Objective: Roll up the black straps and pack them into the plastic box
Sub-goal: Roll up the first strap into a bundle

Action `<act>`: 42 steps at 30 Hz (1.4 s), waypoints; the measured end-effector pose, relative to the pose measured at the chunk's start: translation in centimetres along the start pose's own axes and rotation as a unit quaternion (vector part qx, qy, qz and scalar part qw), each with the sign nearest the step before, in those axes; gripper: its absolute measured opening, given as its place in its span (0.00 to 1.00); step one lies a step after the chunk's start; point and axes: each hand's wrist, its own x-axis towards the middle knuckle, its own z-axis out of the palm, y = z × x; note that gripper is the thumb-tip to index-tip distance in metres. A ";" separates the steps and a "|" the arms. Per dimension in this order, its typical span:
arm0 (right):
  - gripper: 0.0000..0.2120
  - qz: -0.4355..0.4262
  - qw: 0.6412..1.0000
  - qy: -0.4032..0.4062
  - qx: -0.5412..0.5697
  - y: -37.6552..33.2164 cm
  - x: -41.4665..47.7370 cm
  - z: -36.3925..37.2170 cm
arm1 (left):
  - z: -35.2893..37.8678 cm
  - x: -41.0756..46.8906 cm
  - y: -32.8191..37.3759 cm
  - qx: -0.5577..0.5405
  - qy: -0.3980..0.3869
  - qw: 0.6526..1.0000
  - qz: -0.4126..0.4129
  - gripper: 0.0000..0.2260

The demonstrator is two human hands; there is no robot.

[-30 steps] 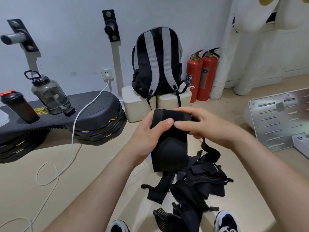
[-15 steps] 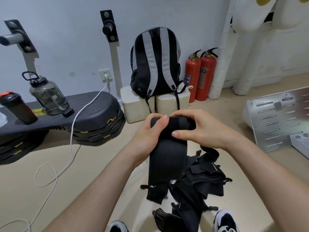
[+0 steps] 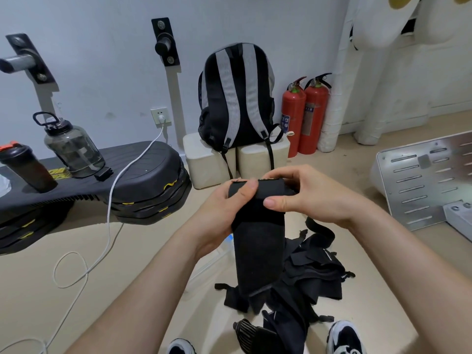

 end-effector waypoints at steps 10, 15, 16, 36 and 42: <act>0.18 -0.006 1.000 -0.012 0.001 0.3 0.1 0.2 | -0.5 0.2 -0.2 0.067 0.050 0.995 0.059 0.20; 0.19 0.036 0.997 -0.067 0.024 0.4 0.1 0.3 | -0.9 0.1 -0.2 0.066 0.017 0.994 0.086 0.17; 0.19 0.040 0.996 -0.077 0.039 0.4 0.2 0.3 | -0.9 0.1 -0.3 0.064 0.014 0.994 0.086 0.16; 0.21 0.003 0.998 0.002 0.056 0.3 0.1 0.2 | -0.8 0.1 0.5 0.040 0.041 0.998 0.034 0.22; 0.19 0.119 0.942 -0.002 0.313 1.4 0.6 1.0 | -1.0 0.3 0.7 -0.096 0.080 0.988 0.091 0.21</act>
